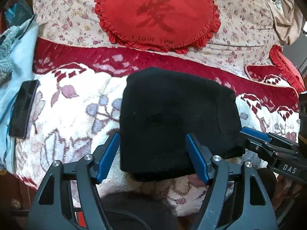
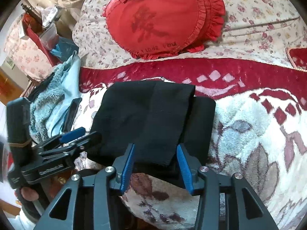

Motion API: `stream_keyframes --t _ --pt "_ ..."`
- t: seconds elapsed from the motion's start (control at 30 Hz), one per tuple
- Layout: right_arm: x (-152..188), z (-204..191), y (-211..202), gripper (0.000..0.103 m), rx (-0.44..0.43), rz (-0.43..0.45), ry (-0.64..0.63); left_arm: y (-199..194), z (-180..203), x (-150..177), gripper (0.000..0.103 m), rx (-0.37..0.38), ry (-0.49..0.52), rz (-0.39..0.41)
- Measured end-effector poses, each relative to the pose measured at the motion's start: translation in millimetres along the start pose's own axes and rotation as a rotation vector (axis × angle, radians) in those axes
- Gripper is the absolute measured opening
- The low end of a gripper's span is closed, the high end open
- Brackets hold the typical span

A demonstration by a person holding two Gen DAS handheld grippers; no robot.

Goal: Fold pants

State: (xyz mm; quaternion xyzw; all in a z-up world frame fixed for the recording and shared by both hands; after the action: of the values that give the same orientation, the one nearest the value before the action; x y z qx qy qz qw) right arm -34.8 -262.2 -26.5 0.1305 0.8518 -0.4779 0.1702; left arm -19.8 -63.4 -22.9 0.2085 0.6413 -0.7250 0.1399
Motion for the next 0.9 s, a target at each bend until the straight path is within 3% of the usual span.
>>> stream_keyframes --t 0.37,0.6,0.73,0.9 --pt "-4.8 11.6 -8.7 0.045 0.055 0.034 0.034 -3.6 -17.8 -2.8 0.071 -0.013 -0.029 0.009" --pt "-12.1 51.6 2.9 0.051 0.064 0.009 0.141 14.3 -50.7 -10.9 0.072 0.077 -0.149 -0.023" --pt "-17.1 66.6 17.9 0.059 -0.019 -0.011 0.221 34.6 -55.1 -14.0 0.072 0.107 -0.178 -0.068" --pt "-24.2 68.9 32.2 0.06 -0.12 -0.008 0.301 47.1 -43.2 -20.3 0.072 0.127 -0.153 -0.08"
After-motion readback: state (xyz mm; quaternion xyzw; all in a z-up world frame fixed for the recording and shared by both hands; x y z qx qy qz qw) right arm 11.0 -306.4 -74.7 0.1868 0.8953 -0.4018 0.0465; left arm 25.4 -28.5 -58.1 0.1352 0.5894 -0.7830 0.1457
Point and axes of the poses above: each gripper's, at about its wrist camera, not at the fingertips, and y roughly the way its jaws point, z to its right, x to its underside, the point moved 4 cm from there along y, roughly the way its jaws point, and after that the axes turned 2 degrees about -x, right-handed, at the moved point
